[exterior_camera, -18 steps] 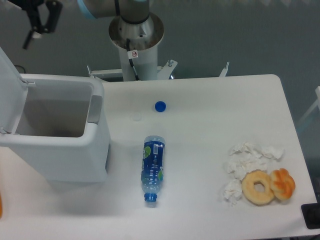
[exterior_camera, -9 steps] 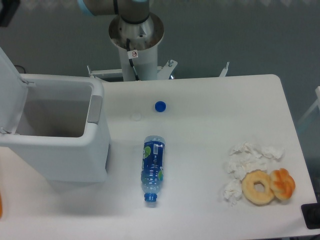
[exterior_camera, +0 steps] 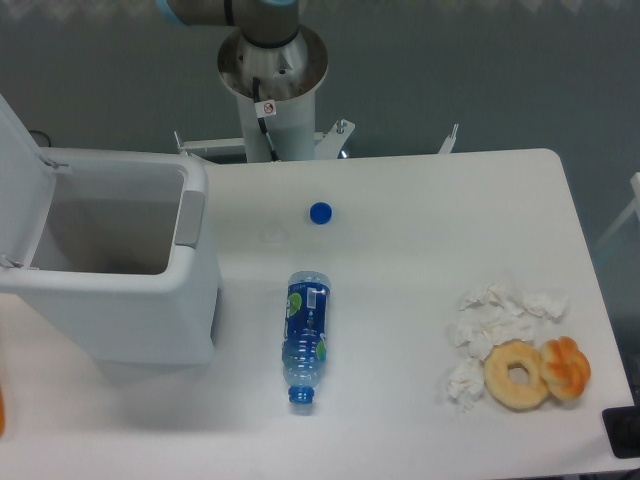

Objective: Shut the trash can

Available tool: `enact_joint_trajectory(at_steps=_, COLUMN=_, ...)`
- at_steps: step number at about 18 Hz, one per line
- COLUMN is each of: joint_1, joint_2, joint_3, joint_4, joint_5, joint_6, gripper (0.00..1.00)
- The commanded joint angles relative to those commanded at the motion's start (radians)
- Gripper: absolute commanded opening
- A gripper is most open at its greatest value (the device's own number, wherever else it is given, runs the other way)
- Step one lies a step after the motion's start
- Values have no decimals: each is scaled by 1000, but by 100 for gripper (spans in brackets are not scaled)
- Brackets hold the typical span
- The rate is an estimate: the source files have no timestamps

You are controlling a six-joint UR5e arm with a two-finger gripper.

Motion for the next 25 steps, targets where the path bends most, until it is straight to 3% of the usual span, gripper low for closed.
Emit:
enact_joint_trajectory(at_steps=8, joint_1=-8, joint_2=-18, joint_3=-5, joint_4=-2, joint_5=9, joint_6=6, gripper=100)
enact_joint_trajectory(at_steps=13, joint_1=-5, joint_2=-29, joint_3=0, joint_4=-2, joint_5=106, joint_6=8, gripper=100)
enact_joint_trajectory(at_steps=19, joint_1=6, joint_2=-29, joint_3=-5, joint_4=-3, joint_5=129, joint_6=34, gripper=100)
enact_joint_trajectory(at_steps=25, joint_1=87, joint_2=-23, joint_3=-18, joint_4=-2, joint_5=176, joint_6=38, gripper=100)
